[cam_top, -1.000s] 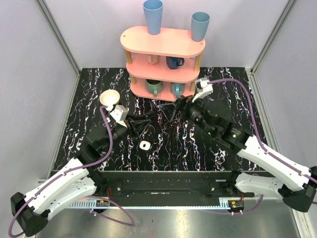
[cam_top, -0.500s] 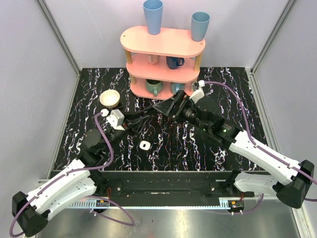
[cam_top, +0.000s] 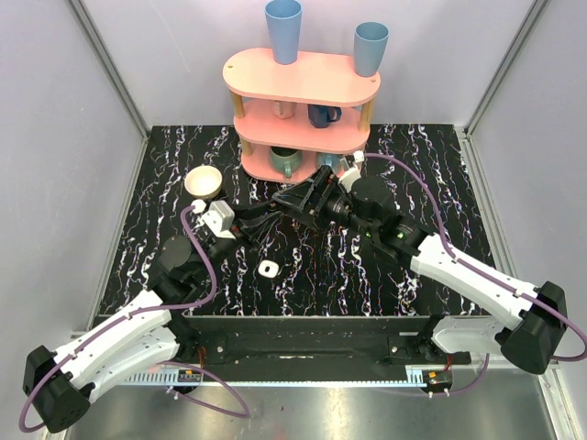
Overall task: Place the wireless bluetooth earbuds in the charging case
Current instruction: Open the charging case.
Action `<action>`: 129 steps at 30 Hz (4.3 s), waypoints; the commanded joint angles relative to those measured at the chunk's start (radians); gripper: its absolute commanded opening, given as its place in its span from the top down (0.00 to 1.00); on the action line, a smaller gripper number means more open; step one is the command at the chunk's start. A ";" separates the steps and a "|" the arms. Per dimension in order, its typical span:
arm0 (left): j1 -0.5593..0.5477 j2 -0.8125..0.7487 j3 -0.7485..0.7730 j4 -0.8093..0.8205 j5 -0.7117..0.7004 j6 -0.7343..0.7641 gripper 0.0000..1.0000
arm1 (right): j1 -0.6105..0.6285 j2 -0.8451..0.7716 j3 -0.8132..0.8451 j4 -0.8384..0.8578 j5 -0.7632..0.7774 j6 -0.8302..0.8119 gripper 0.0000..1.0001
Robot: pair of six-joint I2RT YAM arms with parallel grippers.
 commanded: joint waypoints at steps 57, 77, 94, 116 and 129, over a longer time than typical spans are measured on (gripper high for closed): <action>-0.019 -0.027 0.018 0.012 -0.004 0.001 1.00 | -0.015 -0.114 0.017 0.108 0.064 -0.286 0.19; -0.019 -0.088 0.016 0.164 0.253 -0.044 1.00 | -0.016 -0.067 0.351 -0.550 -0.258 -1.061 0.18; -0.018 -0.013 -0.010 0.254 0.339 -0.091 1.00 | -0.016 -0.096 0.298 -0.426 -0.331 -1.003 0.19; -0.018 -0.009 0.041 0.213 0.454 -0.108 1.00 | -0.016 -0.102 0.267 -0.355 -0.187 -0.972 0.21; -0.019 -0.036 0.022 0.187 0.367 -0.081 1.00 | -0.016 -0.074 0.282 -0.321 -0.239 -0.960 0.20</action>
